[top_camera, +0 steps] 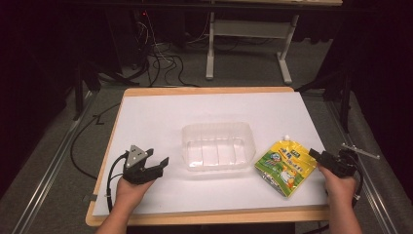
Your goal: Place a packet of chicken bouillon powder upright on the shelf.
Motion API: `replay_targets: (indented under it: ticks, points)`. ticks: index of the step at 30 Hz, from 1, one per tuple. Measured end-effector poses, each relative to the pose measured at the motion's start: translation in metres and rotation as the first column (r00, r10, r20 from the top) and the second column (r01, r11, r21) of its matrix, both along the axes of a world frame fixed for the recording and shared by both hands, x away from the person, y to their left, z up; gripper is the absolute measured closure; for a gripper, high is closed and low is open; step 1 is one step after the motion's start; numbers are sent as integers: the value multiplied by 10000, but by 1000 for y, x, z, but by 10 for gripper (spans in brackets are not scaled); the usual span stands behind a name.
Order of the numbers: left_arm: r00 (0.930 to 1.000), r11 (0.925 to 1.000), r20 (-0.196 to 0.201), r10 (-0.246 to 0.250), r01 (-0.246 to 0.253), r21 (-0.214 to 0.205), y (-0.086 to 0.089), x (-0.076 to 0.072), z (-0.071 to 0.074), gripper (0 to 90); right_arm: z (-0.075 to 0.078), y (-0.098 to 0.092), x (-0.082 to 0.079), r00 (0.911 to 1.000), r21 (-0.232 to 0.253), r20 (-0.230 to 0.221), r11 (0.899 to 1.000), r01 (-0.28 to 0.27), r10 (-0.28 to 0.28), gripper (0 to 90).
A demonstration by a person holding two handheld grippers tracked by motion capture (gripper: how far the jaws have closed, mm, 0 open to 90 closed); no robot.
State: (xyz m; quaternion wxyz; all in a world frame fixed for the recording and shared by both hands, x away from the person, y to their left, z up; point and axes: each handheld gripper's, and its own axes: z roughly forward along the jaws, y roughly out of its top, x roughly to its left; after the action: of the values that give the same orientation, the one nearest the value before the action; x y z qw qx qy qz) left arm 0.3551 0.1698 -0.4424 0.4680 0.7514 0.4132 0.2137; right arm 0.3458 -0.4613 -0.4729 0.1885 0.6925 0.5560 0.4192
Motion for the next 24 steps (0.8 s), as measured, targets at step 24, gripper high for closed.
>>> replay_targets:
  ticks: [24]
  points:
    - [9994,9994,259,-207,199,299,-11,-5,3,325,-5,-8,-7,9964,2103,377,9742,-824,761,498]
